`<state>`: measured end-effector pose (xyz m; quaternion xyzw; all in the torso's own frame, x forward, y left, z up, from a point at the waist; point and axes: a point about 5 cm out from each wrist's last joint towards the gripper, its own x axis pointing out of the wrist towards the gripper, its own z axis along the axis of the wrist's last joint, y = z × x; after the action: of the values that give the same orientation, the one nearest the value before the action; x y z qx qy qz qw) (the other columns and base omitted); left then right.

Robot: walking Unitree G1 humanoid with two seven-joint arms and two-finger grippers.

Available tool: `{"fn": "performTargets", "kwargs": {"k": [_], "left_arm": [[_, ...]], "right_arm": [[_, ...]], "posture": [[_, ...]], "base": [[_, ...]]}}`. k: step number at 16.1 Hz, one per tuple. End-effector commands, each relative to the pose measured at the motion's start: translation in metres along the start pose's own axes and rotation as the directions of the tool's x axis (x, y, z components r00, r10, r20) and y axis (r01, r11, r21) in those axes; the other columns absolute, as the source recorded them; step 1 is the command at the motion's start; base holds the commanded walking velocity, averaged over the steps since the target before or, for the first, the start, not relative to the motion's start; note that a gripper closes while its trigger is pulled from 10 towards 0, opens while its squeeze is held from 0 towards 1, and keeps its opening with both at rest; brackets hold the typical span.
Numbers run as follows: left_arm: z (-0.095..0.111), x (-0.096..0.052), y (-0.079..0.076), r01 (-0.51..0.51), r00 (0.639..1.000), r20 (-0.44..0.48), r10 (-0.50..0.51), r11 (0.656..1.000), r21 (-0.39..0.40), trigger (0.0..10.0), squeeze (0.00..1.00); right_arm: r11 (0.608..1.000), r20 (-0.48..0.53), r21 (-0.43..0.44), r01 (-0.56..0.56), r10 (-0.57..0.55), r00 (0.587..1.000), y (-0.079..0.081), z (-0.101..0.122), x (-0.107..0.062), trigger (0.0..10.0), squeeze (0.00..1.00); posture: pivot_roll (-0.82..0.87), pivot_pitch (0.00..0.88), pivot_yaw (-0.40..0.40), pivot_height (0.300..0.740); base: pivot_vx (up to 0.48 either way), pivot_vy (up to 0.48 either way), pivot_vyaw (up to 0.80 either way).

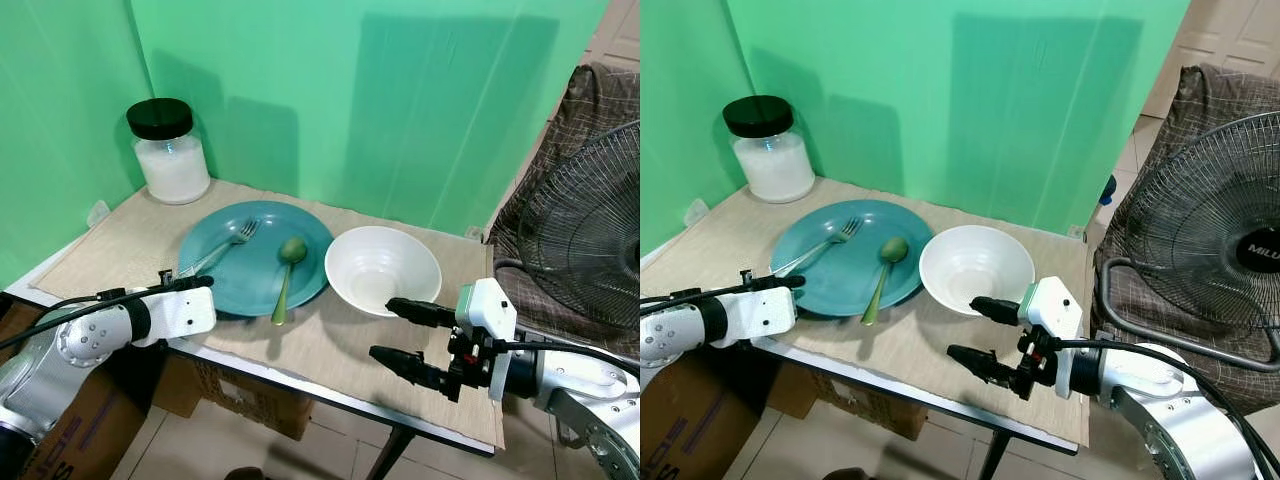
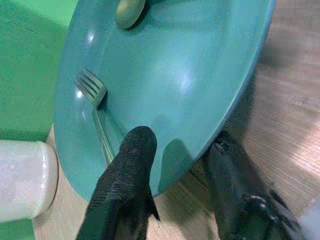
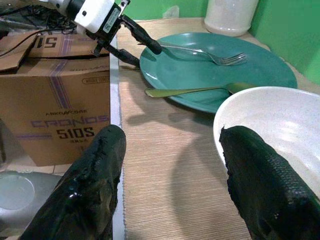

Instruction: Setting the table

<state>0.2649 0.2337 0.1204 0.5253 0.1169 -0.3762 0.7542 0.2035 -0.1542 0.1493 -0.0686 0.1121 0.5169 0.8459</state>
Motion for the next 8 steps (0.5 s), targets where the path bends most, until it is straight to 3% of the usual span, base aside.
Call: {"fn": "performTargets", "kwargs": {"k": [1, 8], "left_arm": [[0.0033, 0.0012, 0.0066, -0.033, 0.999, 0.018, 0.032, 0.999, 0.023, 0.0, 0.00], [0.0026, 0.0017, 0.0105, -0.053, 0.998, 0.037, 0.052, 0.998, 0.030, 0.0, 0.00]], "right_arm": [[1.000, 0.002, -0.008, -0.003, 0.003, 1.000, -0.0020, 0.0012, -0.0015, 10.0, 0.00], [1.000, -0.002, -0.014, -0.003, 0.003, 1.000, -0.0017, -0.0007, -0.0007, 10.0, 0.00]], "posture": [[0.08, 0.000, -0.026, 0.740], [0.08, 0.000, -0.025, 0.740]], "base": [[0.000, 0.000, 0.00], [0.000, 0.000, 0.00]]}}
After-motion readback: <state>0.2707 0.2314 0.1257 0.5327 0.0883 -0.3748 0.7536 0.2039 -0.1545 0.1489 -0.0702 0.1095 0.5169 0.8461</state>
